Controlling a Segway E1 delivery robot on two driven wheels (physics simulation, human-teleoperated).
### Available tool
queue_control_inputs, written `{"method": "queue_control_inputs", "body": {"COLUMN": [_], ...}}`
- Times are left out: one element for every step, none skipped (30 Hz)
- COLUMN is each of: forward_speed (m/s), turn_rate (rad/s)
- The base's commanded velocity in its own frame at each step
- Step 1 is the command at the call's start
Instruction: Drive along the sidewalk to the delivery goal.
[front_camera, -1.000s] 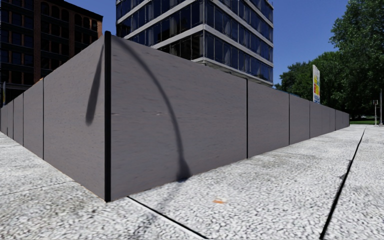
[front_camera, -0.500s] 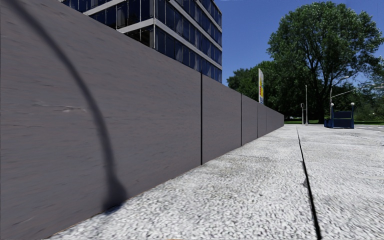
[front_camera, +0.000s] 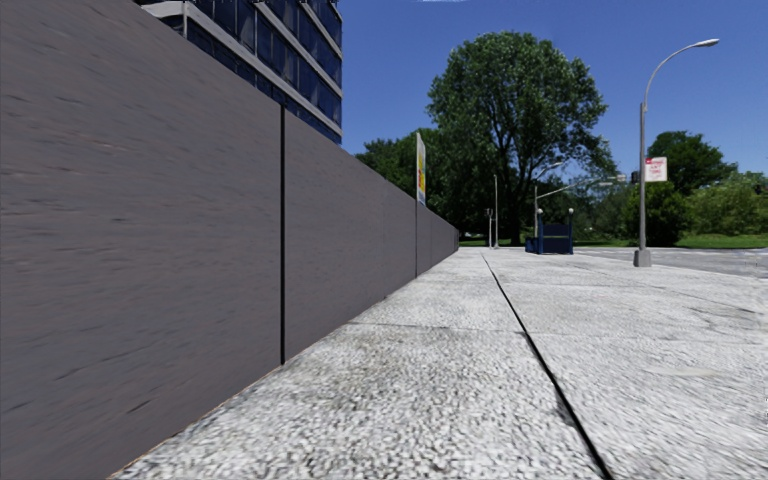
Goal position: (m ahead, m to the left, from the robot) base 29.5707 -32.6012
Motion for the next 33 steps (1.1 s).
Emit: {"method": "queue_control_inputs", "body": {"forward_speed": [1.86,1.86,1.86,1.86,1.86,1.86,1.86,1.89,2.00,2.00,2.00,2.00,2.00,2.00,2.00,2.00,2.00,2.00,2.00,2.00,2.00,2.00,2.00,2.00,2.00,2.00,2.00,2.00,2.00,2.00,2.00,2.00,2.00], "turn_rate": [-0.63,-0.63,-0.63,-0.63,-0.63,-0.63,-0.63,-0.63,-0.63,-0.61,-0.61,-0.47,0.00,0.00,0.00,0.00,0.00,0.00,0.00,0.00,0.00,0.00,0.00,0.00,0.00,0.00,0.00,0.00,0.00,0.00,0.00,0.00,0.00]}}
